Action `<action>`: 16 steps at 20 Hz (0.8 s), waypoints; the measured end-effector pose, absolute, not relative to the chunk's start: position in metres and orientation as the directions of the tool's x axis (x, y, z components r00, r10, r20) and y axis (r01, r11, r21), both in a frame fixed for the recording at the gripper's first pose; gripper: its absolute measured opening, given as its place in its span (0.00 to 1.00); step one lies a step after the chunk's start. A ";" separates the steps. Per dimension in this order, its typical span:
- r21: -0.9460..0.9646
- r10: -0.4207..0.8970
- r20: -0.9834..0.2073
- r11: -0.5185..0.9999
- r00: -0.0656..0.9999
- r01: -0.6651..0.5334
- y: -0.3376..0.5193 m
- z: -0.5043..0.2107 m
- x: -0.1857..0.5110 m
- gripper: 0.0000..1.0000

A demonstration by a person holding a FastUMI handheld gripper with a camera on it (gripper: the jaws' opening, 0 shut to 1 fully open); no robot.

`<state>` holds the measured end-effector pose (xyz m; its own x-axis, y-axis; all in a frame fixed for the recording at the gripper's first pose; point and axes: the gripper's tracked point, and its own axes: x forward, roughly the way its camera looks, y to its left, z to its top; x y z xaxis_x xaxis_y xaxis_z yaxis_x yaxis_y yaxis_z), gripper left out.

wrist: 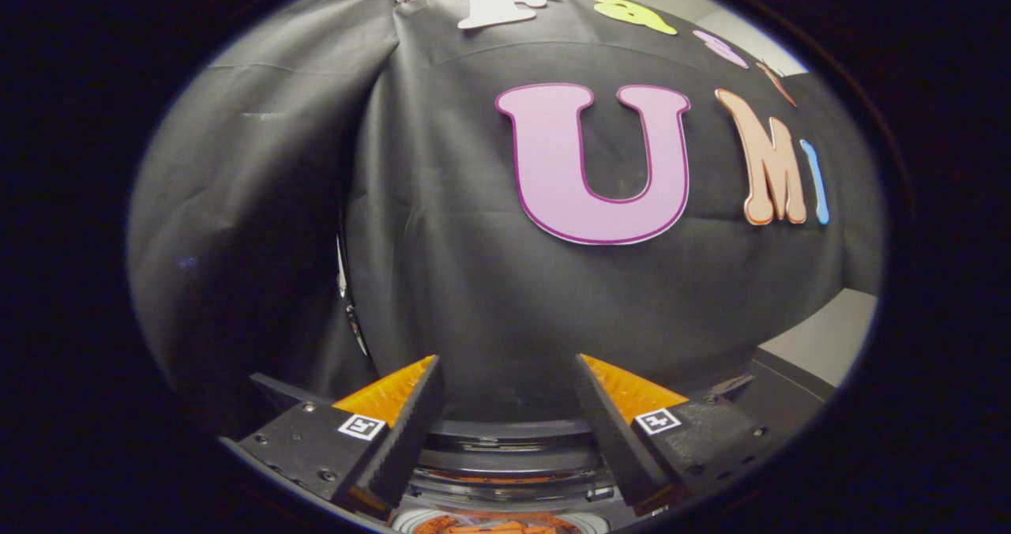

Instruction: Put the clothes into the washing machine and then close the washing machine lid.

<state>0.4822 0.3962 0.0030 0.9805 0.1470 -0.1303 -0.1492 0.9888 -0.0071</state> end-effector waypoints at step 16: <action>-0.012 0.166 -0.072 0.986 0.983 -0.168 0.393 0.003 0.447 0.99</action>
<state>0.4469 0.3926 0.0026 0.9834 0.1665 -0.0720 -0.1677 0.9858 -0.0118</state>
